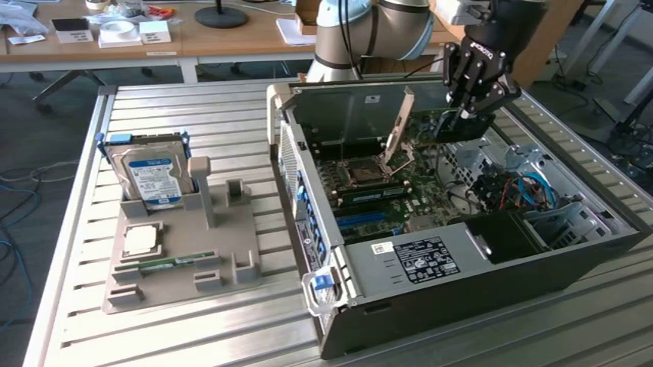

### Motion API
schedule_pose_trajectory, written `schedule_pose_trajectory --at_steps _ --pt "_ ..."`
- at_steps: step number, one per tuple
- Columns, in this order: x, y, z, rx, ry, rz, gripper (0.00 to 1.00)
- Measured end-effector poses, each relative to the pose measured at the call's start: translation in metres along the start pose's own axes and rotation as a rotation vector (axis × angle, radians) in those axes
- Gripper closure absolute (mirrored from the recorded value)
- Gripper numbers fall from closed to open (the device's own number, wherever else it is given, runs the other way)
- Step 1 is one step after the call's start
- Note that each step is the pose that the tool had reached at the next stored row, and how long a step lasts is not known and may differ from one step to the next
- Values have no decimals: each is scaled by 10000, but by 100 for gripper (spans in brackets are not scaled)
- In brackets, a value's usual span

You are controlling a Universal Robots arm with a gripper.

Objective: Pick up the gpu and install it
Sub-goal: 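Insert the gpu into the slot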

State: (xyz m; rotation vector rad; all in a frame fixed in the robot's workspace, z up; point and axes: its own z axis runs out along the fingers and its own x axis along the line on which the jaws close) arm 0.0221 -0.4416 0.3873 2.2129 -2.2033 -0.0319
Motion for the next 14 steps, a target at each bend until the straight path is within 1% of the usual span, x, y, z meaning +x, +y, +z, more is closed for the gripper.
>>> schedule_pose_trajectory --at_steps 9,14 --pt "0 97 111 0 -3 30 73" --pt "0 107 126 0 0 30 73"
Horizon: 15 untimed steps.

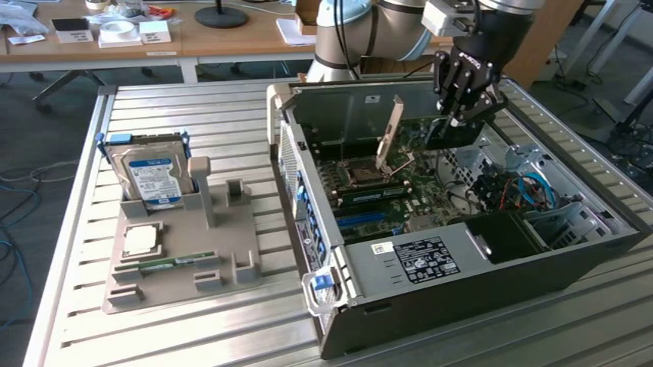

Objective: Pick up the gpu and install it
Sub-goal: 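Insert the gpu into the slot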

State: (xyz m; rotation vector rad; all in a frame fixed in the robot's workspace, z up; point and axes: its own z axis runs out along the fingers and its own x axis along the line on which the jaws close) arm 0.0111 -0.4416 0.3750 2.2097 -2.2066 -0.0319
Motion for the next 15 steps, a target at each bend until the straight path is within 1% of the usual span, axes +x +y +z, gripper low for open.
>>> schedule_pose_trajectory --at_steps 6,9,15 --pt "17 4 15 0 -1 0 73" --pt "17 5 43 0 -2 0 73" --pt "17 6 46 0 -2 1 73"
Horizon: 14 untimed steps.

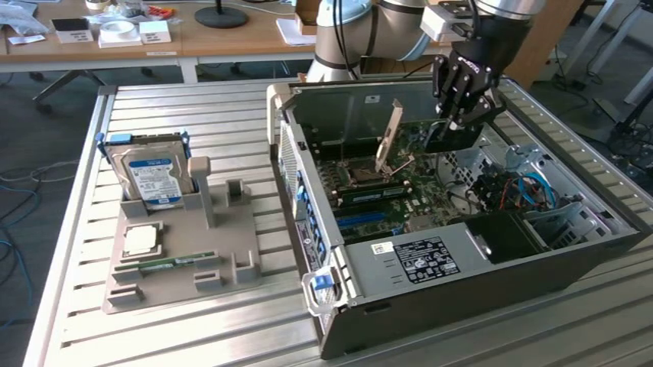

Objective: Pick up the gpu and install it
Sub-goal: 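Insert the gpu into the slot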

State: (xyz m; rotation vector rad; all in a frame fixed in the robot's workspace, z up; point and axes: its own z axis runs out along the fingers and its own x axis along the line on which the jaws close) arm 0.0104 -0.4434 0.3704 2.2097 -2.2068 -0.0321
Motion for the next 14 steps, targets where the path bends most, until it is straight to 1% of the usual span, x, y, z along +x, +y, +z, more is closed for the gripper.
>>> schedule_pose_trajectory --at_steps 7,9,14 --pt "0 0 1 0 1 0 73" --pt "0 0 19 -4 -4 1 73" --pt "0 -3 99 -45 0 1 73"
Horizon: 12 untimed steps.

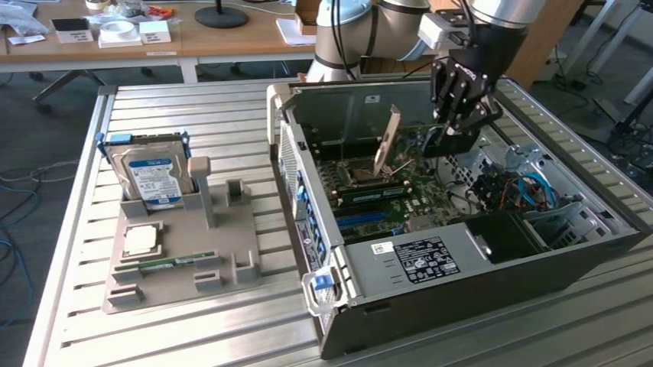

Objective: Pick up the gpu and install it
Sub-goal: 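Insert the gpu into the slot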

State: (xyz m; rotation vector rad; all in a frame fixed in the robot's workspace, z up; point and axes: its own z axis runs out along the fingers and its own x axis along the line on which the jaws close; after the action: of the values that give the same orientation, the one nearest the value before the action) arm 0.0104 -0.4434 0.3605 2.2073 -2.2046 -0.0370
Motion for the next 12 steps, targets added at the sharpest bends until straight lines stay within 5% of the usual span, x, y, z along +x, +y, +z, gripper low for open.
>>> schedule_pose_trajectory --at_steps 9,10,12 --pt "0 5 29 -2 -9 -1 73" --pt "0 72 208 -3 -43 3 73" --pt "0 72 208 -3 -43 3 73"
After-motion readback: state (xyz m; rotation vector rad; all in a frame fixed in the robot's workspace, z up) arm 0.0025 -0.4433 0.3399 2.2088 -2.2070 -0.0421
